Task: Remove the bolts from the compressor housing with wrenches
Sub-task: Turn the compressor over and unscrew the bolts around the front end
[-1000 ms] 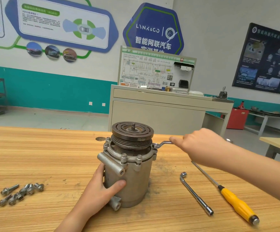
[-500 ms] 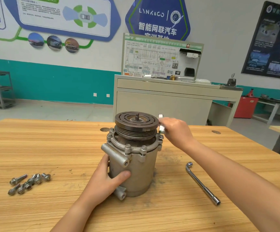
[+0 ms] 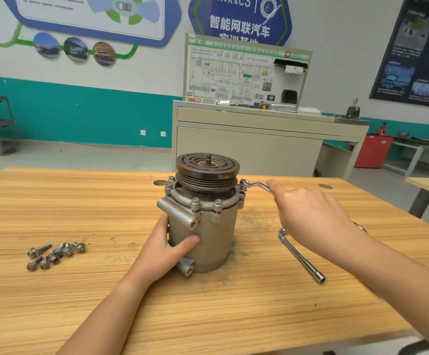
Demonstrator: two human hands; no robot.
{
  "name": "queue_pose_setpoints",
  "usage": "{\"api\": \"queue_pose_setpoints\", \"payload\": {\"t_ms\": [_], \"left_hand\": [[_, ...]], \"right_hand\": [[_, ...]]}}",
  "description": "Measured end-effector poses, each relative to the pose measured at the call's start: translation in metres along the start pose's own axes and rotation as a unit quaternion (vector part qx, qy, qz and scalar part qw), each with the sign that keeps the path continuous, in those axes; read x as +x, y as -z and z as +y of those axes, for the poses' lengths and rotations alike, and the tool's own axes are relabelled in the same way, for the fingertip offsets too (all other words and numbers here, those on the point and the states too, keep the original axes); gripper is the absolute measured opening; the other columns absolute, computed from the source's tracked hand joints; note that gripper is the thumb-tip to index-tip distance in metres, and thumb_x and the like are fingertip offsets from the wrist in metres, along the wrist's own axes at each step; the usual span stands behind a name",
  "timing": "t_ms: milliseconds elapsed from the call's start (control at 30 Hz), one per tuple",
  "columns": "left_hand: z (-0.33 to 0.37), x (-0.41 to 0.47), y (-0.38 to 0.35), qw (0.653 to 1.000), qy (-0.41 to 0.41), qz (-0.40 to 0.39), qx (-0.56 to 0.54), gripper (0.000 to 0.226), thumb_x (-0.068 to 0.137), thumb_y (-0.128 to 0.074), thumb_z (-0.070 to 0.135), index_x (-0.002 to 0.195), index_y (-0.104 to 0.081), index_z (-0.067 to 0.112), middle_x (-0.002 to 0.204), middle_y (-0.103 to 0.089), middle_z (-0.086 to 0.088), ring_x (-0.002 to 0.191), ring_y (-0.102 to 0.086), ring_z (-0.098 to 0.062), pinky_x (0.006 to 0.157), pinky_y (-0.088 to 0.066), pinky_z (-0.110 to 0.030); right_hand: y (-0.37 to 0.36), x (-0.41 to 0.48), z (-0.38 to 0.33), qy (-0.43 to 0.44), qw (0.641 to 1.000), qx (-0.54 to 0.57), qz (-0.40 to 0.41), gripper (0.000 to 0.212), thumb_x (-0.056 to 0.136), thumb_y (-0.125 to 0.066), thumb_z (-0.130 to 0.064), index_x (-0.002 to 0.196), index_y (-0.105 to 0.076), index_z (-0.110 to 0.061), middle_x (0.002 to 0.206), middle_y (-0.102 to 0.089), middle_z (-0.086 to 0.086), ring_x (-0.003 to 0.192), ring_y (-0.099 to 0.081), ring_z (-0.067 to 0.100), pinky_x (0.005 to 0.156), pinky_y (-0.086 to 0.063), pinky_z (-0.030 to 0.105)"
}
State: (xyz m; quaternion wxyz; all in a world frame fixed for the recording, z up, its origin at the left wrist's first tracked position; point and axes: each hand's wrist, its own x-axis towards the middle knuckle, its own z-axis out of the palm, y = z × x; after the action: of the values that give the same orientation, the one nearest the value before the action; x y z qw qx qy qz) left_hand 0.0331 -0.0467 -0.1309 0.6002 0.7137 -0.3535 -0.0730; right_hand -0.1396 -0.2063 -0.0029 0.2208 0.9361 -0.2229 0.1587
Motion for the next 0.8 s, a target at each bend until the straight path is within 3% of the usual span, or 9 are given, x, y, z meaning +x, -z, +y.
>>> {"api": "queue_pose_setpoints", "payload": {"t_ms": [133, 233, 300, 367, 433, 533, 600, 700, 800], "left_hand": [[0.0, -0.001, 0.0, 1.0, -0.001, -0.002, -0.009, 0.049, 0.08, -0.072, 0.026, 0.11, -0.04, 0.046, 0.118, -0.053, 0.022, 0.103, -0.047, 0.017, 0.079, -0.042, -0.012], [-0.001, 0.0, -0.001, 1.0, 0.0, -0.002, -0.013, 0.05, 0.08, -0.072, 0.026, 0.114, -0.04, 0.044, 0.12, -0.053, 0.021, 0.105, -0.048, 0.015, 0.082, -0.041, -0.013], [-0.001, 0.0, -0.001, 1.0, 0.0, -0.002, -0.014, 0.052, 0.081, -0.071, 0.026, 0.118, -0.04, 0.041, 0.121, -0.054, 0.02, 0.106, -0.048, 0.013, 0.083, -0.041, -0.013], [-0.001, 0.0, 0.0, 1.0, -0.002, -0.003, -0.015, 0.05, 0.081, -0.071, 0.027, 0.117, -0.04, 0.043, 0.12, -0.054, 0.02, 0.106, -0.049, 0.013, 0.083, -0.041, -0.012], [0.0, -0.001, 0.0, 1.0, -0.004, -0.008, -0.015, 0.048, 0.081, -0.071, 0.027, 0.113, -0.041, 0.045, 0.119, -0.054, 0.021, 0.103, -0.049, 0.016, 0.079, -0.042, -0.009], [0.001, -0.001, 0.0, 1.0, -0.009, -0.009, -0.021, 0.046, 0.081, -0.071, 0.025, 0.111, -0.042, 0.046, 0.117, -0.054, 0.022, 0.1, -0.049, 0.021, 0.075, -0.043, -0.005], [0.001, 0.0, 0.0, 1.0, -0.011, -0.012, -0.019, 0.045, 0.081, -0.071, 0.026, 0.108, -0.042, 0.047, 0.116, -0.054, 0.023, 0.099, -0.048, 0.024, 0.074, -0.042, -0.003], [0.0, 0.0, 0.001, 1.0, -0.01, -0.011, -0.018, 0.046, 0.081, -0.071, 0.027, 0.108, -0.041, 0.047, 0.116, -0.053, 0.024, 0.097, -0.047, 0.025, 0.072, -0.042, -0.002], [-0.001, 0.0, 0.0, 1.0, -0.012, -0.011, -0.018, 0.046, 0.081, -0.071, 0.026, 0.108, -0.04, 0.048, 0.116, -0.053, 0.024, 0.096, -0.047, 0.027, 0.07, -0.039, 0.002]], "right_hand": [[0.01, 0.002, -0.01, 0.031, 0.997, -0.061, -0.033, 0.064, 0.083, -0.039, 0.004, 0.143, -0.018, -0.007, 0.061, -0.037, -0.003, 0.06, -0.042, 0.021, 0.04, -0.018, 0.027], [0.022, 0.004, -0.023, 0.052, 0.991, -0.099, -0.076, 0.057, 0.086, -0.039, 0.005, 0.14, -0.021, 0.003, 0.088, -0.059, 0.004, 0.08, -0.057, 0.025, 0.041, -0.024, 0.027], [0.03, 0.007, -0.028, 0.059, 0.986, -0.117, -0.098, 0.047, 0.087, -0.04, 0.006, 0.133, -0.034, 0.005, 0.075, -0.047, 0.0, 0.076, -0.049, 0.021, 0.041, -0.025, 0.027], [0.036, 0.011, -0.027, 0.068, 0.983, -0.138, -0.101, 0.034, 0.087, -0.042, 0.004, 0.119, -0.049, -0.004, 0.063, -0.033, 0.0, 0.069, -0.039, 0.019, 0.042, -0.026, 0.027], [0.036, 0.015, -0.019, 0.086, 0.981, -0.153, -0.084, 0.025, 0.088, -0.041, -0.001, 0.109, -0.052, -0.009, 0.06, -0.033, 0.0, 0.058, -0.037, 0.019, 0.043, -0.026, 0.027], [0.026, 0.025, 0.003, 0.122, 0.98, -0.148, -0.059, 0.032, 0.092, -0.035, -0.012, 0.122, -0.047, -0.013, 0.063, -0.039, -0.003, 0.056, -0.038, 0.018, 0.041, -0.02, 0.024], [0.019, 0.033, 0.019, 0.156, 0.974, -0.156, -0.043, 0.041, 0.092, -0.033, -0.01, 0.132, -0.039, -0.015, 0.062, -0.041, -0.004, 0.054, -0.038, 0.016, 0.041, -0.019, 0.024], [0.005, 0.052, 0.037, 0.179, 0.967, -0.183, 0.002, 0.044, 0.088, -0.035, -0.002, 0.128, -0.041, -0.017, 0.057, -0.039, -0.005, 0.045, -0.032, 0.013, 0.04, -0.018, 0.024], [-0.018, 0.072, 0.041, 0.162, 0.977, -0.135, 0.034, 0.035, 0.09, -0.038, 0.001, 0.121, -0.043, -0.013, 0.074, -0.053, 0.0, 0.059, -0.046, 0.02, 0.047, -0.035, 0.028]]}}
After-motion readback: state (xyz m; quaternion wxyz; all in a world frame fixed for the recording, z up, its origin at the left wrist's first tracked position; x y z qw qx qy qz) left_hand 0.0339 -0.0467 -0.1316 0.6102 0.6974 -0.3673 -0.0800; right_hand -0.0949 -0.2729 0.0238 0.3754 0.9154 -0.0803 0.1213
